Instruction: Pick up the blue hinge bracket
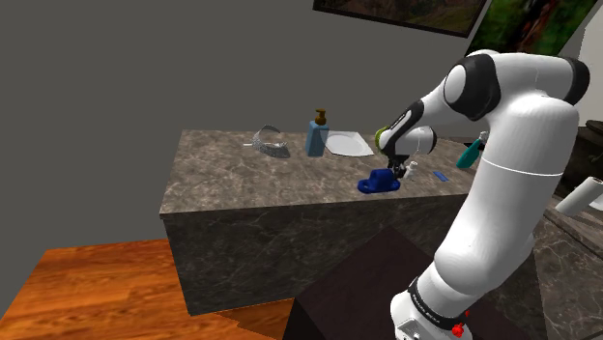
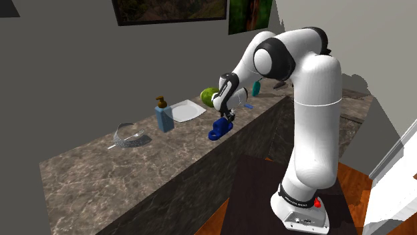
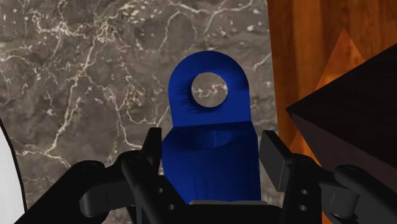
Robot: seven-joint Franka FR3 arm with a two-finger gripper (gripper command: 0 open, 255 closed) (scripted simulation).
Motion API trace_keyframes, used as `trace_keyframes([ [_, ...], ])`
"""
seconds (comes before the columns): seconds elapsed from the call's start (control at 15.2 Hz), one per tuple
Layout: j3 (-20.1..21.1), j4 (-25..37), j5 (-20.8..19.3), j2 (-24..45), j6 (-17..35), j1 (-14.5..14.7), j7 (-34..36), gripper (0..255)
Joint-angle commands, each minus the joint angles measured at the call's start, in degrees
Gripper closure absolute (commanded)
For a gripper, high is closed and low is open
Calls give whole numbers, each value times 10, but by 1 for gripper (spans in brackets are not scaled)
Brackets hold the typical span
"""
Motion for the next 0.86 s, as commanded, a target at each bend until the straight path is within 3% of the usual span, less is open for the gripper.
trace_keyframes([
  [0.0, -10, 2, -13, -14, -14, 9, 9, 255],
  [0.79, -44, 16, -81, -88, -91, 39, 46, 255],
])
